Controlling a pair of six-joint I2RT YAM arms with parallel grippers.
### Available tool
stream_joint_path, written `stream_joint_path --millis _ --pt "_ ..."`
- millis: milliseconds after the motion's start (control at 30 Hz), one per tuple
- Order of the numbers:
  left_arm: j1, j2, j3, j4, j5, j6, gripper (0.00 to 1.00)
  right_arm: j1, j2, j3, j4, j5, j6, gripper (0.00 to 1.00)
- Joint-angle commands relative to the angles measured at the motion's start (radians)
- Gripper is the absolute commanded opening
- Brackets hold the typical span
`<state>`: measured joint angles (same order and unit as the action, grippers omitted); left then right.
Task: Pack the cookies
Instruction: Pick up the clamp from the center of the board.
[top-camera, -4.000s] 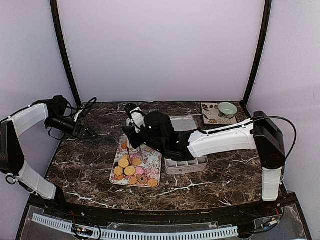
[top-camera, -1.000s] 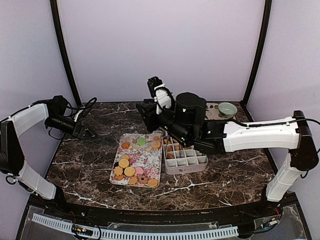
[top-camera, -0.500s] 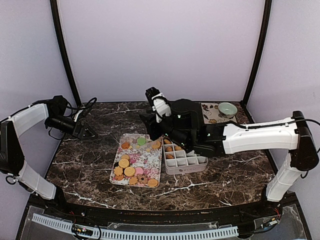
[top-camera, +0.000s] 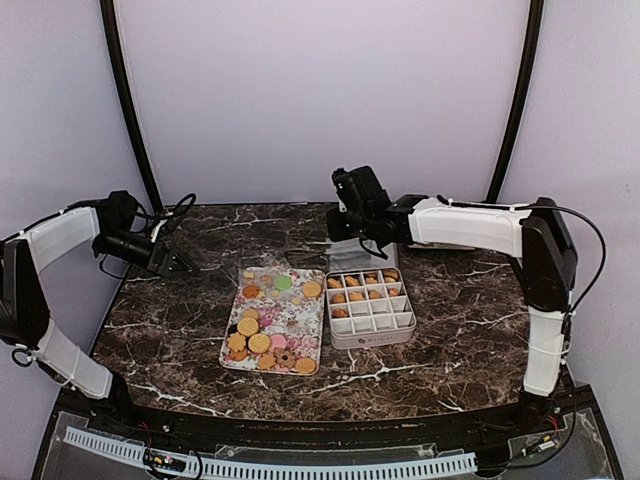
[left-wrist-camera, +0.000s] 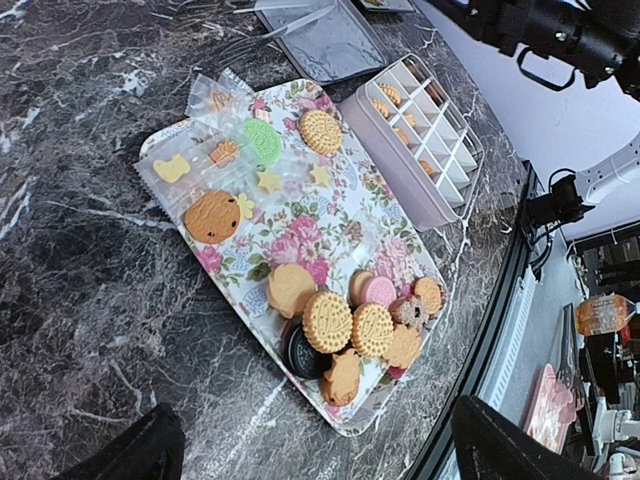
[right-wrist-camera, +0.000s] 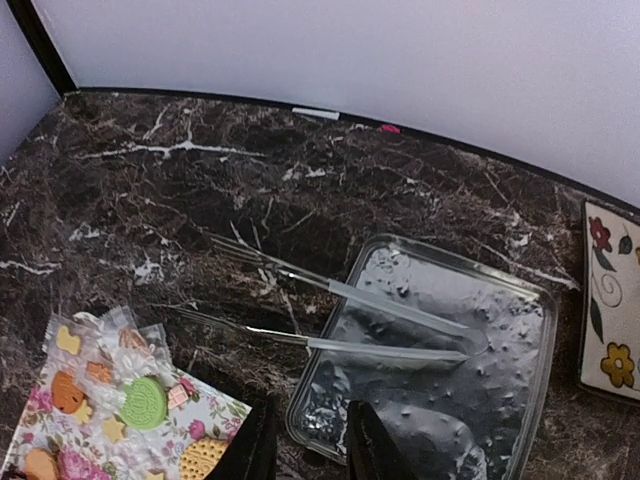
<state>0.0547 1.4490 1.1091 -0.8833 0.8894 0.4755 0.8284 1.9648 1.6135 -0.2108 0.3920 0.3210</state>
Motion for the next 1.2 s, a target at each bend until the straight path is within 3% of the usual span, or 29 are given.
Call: stream_joint_path --millis 0,267,567,1167 --pt "-0.056 0.078 0.051 0.017 0.015 0.003 0.95 -0.025 0.084 0.072 -0.053 -0.073 0.076 0.25" --pt "-0.104 0.208 0.143 0.041 -0.029 0.030 0.95 -0.107 0.319 0.361 -0.293 -0.120 0.371 0.22" --pt "-0.107 0.211 0.060 0.093 -0.067 0.077 0.95 -0.175 0.375 0.344 -0.320 -0.224 0.679 0.26" --pt "-0.108 0.204 0.046 0.114 -0.076 0.089 0.94 -0.213 0.439 0.338 -0.284 -0.233 0.861 0.27"
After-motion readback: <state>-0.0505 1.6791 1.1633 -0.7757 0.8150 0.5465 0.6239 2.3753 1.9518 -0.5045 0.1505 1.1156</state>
